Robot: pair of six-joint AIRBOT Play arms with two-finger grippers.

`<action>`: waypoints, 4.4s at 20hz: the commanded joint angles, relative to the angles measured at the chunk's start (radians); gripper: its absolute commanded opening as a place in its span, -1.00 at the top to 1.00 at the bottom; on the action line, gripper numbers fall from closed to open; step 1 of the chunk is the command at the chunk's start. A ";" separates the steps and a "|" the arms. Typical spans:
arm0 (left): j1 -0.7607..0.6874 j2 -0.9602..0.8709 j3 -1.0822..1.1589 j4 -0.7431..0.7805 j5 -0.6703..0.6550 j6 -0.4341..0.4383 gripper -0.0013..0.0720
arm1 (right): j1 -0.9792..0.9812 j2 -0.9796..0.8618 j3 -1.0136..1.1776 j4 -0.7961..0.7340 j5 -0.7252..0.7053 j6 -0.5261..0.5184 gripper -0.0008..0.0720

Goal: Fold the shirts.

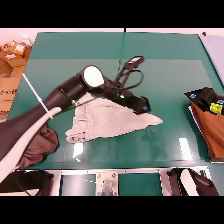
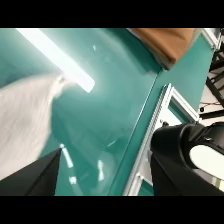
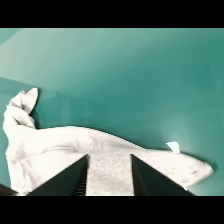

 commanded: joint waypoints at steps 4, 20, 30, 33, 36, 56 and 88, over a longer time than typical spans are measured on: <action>0.389 0.047 0.042 0.211 -0.465 -0.187 -0.71 | 0.005 -0.025 -0.127 -0.050 0.060 0.000 -0.01; 0.660 0.424 -0.908 0.410 -0.150 -0.217 -0.71 | 0.529 -0.288 -0.513 0.206 -0.381 -0.012 -0.21; 0.660 0.422 -0.991 0.169 -0.026 -0.078 0.91 | 0.601 -0.504 -0.327 0.225 -0.451 -0.012 0.56; 0.660 0.422 -0.990 0.220 -0.021 -0.085 0.91 | 0.599 -0.498 -0.306 0.225 -0.359 -0.011 0.95; 0.660 0.422 -0.990 0.248 -0.018 -0.093 0.91 | 0.578 -0.443 -0.227 0.231 -0.139 -0.012 0.95; 0.660 0.517 -0.425 0.319 -0.227 -0.080 0.91 | -0.147 -0.296 -0.111 0.439 0.041 -0.180 0.93; 0.530 0.486 -0.896 0.248 0.052 -0.010 0.91 | 0.863 -0.870 0.387 -0.328 -0.100 -0.007 -0.26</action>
